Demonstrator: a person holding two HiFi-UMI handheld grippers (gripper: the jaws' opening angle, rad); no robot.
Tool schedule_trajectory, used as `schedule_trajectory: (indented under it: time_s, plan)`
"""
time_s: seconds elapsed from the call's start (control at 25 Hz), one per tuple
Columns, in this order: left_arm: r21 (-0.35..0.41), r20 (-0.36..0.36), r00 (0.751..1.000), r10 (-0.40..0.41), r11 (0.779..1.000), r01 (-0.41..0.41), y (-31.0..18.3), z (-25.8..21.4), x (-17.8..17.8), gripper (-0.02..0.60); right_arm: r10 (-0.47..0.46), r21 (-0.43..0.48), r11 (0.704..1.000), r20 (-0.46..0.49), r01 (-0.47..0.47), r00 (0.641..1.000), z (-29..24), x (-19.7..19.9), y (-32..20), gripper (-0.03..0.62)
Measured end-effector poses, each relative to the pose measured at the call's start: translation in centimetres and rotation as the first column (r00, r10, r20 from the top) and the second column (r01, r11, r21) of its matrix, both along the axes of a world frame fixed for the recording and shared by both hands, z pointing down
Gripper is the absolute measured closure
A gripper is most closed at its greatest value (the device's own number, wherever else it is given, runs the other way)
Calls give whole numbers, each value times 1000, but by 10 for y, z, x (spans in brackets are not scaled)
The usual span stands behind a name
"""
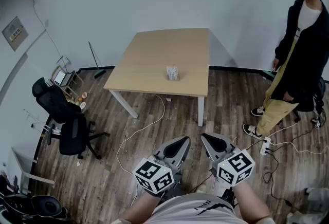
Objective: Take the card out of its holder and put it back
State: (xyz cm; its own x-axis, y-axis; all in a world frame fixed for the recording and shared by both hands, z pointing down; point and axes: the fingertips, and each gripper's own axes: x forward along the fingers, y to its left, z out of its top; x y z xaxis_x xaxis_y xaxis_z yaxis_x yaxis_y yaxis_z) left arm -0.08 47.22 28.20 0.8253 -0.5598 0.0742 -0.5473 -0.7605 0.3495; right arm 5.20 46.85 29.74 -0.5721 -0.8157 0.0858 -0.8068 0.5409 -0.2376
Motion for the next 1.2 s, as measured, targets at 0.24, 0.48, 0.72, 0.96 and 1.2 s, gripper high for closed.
schedule_trajectory:
  time_s: [0.24,0.48,0.72,0.96,1.2]
  plan:
    - [0,4,1000,2,1000,-2,4,4,1,569,4,3,1000,-2,-4,1000,3,1,3,582]
    - [-10,-7,1000,-6,1000,6,-2,9,2,569,-14,2,1000,40,14,999,4,6,2,582]
    - [2,10,998,-62,998,62,-19,8,-11,569,-19,26,1000,68,17,997,-3,9,-10,582]
    - [-17,21,995,-96,995,96,-30,21,-28,569,-53,3,999,75,52,996,11,-11,-21,582]
    - [-16,19,994,-111,994,112,-70,33,-49,569,-63,0,998,70,64,996,20,-32,-61,582]
